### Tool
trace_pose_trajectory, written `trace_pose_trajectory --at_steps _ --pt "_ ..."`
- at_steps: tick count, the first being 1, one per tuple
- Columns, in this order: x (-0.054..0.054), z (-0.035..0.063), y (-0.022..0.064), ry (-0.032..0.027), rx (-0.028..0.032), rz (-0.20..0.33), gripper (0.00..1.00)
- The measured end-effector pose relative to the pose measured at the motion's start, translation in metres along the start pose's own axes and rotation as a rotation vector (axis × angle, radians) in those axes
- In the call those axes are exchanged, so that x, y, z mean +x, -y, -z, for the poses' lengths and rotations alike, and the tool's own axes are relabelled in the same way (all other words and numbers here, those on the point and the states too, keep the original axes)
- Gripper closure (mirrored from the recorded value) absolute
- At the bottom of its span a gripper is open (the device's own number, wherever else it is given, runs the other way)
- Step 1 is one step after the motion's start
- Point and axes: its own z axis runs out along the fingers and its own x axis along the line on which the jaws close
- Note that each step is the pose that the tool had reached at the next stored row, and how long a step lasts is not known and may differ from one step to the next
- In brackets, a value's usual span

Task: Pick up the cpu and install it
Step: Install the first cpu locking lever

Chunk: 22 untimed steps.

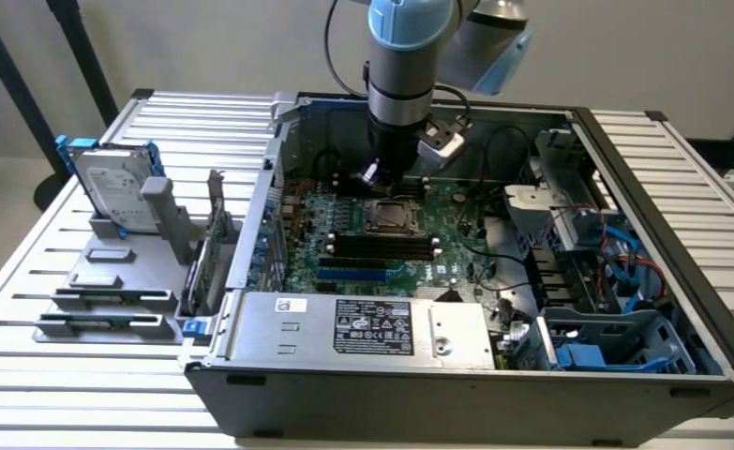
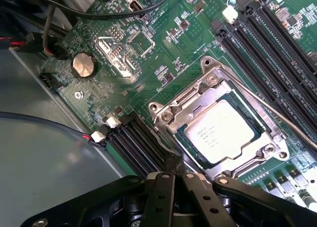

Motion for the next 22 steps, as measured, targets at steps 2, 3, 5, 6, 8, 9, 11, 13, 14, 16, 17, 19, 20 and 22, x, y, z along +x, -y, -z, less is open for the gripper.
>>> trace_pose_trajectory --at_steps 2,3,5,6,8,9,11,13,14,16,17,19,20,22 --pt "0.0 0.0002 0.0 0.0003 0.0 0.0 0.89" --pt "0.0 0.0002 0.0 0.0004 -0.0001 0.0 0.89" --pt "-0.0001 0.0002 -0.0001 0.0013 -0.0009 0.0 0.89" --pt "0.0 0.0002 -0.0001 0.0019 -0.0014 0.0 0.89" --pt "0.0 0.0002 0.0 0.0032 -0.0027 0.0 0.89" --pt "-0.0001 0.0002 -0.0001 0.0039 -0.0033 0.0 0.89" --pt "0.0 0.0002 -0.0001 0.0052 -0.0045 0.0 0.89" --pt "-0.0001 0.0002 0.0 0.0063 -0.0056 0.0 0.89" --pt "0.0 0.0002 0.0 0.0068 -0.006 0.0 0.89" --pt "0.0 0.0001 -0.0001 0.008 -0.0071 0.001 0.89" --pt "-0.0001 0.0001 -0.0001 0.0086 -0.0076 0.001 0.89" --pt "-0.0001 0.0001 -0.0001 0.0094 -0.0084 0.001 0.89" --pt "-0.0001 0.0 -0.0001 0.0098 -0.0086 0.001 0.89" --pt "0.0 -0.0001 -0.0001 0.0101 -0.009 0.001 0.89"
